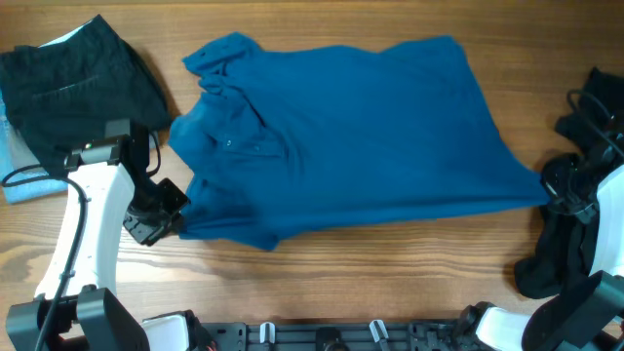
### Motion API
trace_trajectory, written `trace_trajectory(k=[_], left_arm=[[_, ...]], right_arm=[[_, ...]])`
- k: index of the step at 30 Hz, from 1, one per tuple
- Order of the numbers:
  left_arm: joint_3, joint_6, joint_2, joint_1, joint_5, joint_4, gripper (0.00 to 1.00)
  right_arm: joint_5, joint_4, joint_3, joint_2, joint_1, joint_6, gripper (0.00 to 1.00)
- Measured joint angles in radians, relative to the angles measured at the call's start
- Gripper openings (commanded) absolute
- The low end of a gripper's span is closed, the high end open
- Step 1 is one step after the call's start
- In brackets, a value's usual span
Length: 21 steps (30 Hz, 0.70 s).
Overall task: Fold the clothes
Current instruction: 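Stretch the shirt flat by pulling both grippers apart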
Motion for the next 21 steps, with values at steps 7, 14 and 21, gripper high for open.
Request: trace_trajectory(k=[7, 14, 21], left_arm=[[0.073, 0.079, -0.099, 0.0, 0.07, -0.053, 0.04], [0.198, 0.085, -0.269, 0.025, 0.142, -0.072, 0.04], [0.199, 0.085, -0.274, 0.04, 0.218, -0.044, 0.04]], right_arm=[[0.036, -0.042, 0.0, 0.0, -0.039, 0.006, 0.04], [0.032, -0.045, 0.0, -0.029, -0.053, 0.006, 0.04], [-0.152, 0.133, 0.0, -0.046, -0.057, -0.059, 0.06]])
